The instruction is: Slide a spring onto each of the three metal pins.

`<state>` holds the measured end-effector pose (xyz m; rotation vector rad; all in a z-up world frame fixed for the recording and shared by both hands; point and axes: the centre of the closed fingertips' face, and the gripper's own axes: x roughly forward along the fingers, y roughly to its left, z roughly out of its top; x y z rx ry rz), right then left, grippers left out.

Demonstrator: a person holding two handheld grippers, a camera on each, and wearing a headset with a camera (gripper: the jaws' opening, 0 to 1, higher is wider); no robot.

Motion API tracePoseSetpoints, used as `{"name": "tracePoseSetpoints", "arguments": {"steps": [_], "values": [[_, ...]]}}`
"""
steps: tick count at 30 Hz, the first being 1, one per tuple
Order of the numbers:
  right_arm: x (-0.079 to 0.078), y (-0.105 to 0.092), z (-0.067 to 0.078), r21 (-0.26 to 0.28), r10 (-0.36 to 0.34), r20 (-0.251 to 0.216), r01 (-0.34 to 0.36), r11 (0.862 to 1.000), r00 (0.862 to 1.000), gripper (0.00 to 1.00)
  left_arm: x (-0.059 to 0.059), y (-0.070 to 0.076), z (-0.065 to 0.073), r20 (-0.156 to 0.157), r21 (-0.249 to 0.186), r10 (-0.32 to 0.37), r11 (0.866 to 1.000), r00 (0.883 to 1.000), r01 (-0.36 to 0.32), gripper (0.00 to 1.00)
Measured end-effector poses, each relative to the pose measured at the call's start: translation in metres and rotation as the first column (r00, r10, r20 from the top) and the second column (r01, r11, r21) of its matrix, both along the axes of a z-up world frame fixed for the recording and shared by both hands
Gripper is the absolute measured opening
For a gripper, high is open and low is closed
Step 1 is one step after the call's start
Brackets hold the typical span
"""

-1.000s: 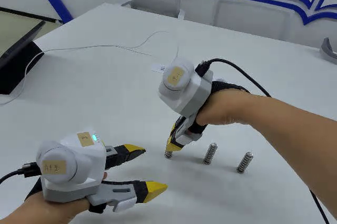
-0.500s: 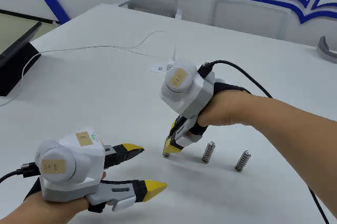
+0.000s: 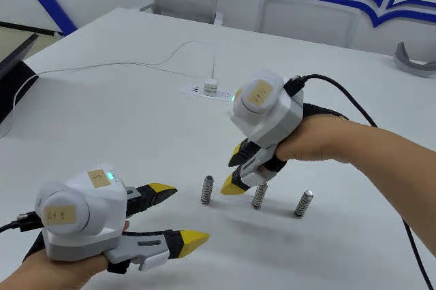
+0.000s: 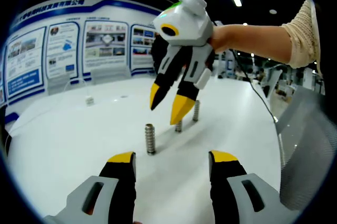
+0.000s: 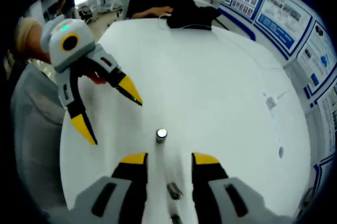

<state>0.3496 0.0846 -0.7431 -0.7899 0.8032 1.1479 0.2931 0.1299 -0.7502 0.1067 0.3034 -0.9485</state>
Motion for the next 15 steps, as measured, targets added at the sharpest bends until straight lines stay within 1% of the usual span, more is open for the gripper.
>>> {"name": "tracePoseSetpoints", "arguments": {"steps": [4, 6, 8, 12, 15], "values": [[0.003, -0.012, 0.005, 0.033, -0.038, 0.019, 0.038, 0.999, 0.999, 0.38, 0.001, 0.000, 0.001, 0.001, 0.002, 0.001, 1.000, 1.000, -0.001, 0.57], [0.003, -0.018, 0.009, 0.064, -0.062, 0.029, 0.060, 0.996, 0.998, 0.39, 0.002, 0.001, 0.001, 0.000, 0.002, 0.004, 1.000, 1.000, -0.004, 0.57], [0.003, -0.023, 0.013, 0.103, -0.094, 0.032, 0.090, 0.991, 0.995, 0.41, 0.003, 0.001, 0.001, -0.001, 0.004, 0.006, 1.000, 1.000, -0.006, 0.58], [0.001, -0.036, 0.018, 0.143, -0.133, 0.053, 0.124, 0.982, 0.990, 0.43, 0.004, 0.002, 0.000, -0.004, 0.006, 0.008, 1.000, 1.000, -0.008, 0.58], [0.000, -0.045, 0.023, 0.184, -0.169, 0.067, 0.154, 0.971, 0.983, 0.46, 0.005, 0.001, -0.001, -0.005, 0.010, 0.007, 1.000, 1.000, -0.007, 0.58]]}}
